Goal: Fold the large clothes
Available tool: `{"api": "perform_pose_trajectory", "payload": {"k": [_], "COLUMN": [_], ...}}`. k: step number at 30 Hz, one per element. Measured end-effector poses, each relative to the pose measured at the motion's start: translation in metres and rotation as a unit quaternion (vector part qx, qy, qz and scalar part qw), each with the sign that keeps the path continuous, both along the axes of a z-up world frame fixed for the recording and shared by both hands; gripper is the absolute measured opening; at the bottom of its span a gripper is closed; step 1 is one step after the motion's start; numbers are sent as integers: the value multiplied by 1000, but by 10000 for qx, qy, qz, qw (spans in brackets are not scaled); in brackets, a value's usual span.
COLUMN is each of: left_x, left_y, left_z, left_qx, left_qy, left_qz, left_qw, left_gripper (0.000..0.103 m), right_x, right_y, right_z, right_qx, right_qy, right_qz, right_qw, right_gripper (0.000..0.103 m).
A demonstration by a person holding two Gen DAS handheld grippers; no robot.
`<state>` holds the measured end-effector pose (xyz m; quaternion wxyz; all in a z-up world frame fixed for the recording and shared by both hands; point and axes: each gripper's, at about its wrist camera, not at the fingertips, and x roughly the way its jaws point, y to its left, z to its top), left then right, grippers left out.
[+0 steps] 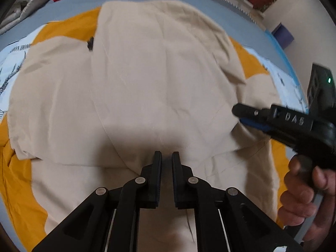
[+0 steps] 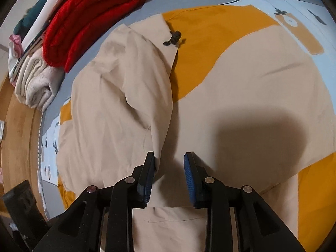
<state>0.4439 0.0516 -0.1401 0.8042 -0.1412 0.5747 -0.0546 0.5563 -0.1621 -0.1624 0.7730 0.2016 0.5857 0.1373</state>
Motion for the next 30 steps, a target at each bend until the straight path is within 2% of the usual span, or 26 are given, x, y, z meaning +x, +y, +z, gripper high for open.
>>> {"api": "perform_pose_trajectory", "payload": {"k": [2, 5, 6, 8, 11, 12, 14, 15, 19, 22, 24, 26, 30], "left_x": [-1, 4, 4, 2, -9, -14, -24, -33, -68, -116, -140, -162, -218], "left_y": [4, 9, 7, 7, 8, 9, 11, 14, 28, 44, 53, 67, 89], "left_z": [-1, -20, -19, -5, 28, 36, 52, 61, 96, 121, 132, 142, 153], "left_qx": [-68, -49, -77, -37, 37, 58, 40, 48, 281, 527, 603, 697, 688], "left_qy": [-48, 379, 420, 290, -156, -259, -466, -558, -1048, -1470, -1624, -1722, -1868], "left_qz": [93, 280, 283, 346, 319, 349, 421, 426, 313, 214, 255, 410, 668], "left_qw": [9999, 9989, 9987, 9990, 9994, 9990, 9980, 9975, 9936, 9875, 9845, 9817, 9777], "left_gripper": [10, 10, 10, 11, 11, 11, 11, 11, 11, 11, 11, 11, 11], "right_x": [-1, -2, -4, -5, -11, -15, -22, -30, -61, -94, -126, -154, -213], "right_y": [0, -1, -6, -8, -10, -13, -19, -23, -34, -47, -64, -85, -136], "right_z": [3, -2, -3, 6, 44, 63, 87, 105, 153, 182, 204, 219, 240], "right_qx": [-81, -211, -133, -97, -403, -421, -411, -447, -448, -441, -579, -686, -611], "right_qy": [-95, 59, 144, 45, -678, -1019, -1427, -1728, -2421, -2819, -3141, -3281, -3258], "right_qz": [64, 122, 30, -82, -147, -191, -257, -297, -258, -72, -8, -119, -598], "right_qw": [9999, 9997, 9998, 9999, 9968, 9937, 9886, 9835, 9689, 9584, 9476, 9421, 9416], "right_gripper": [30, 30, 30, 30, 30, 30, 30, 30, 30, 30, 30, 30, 30]}}
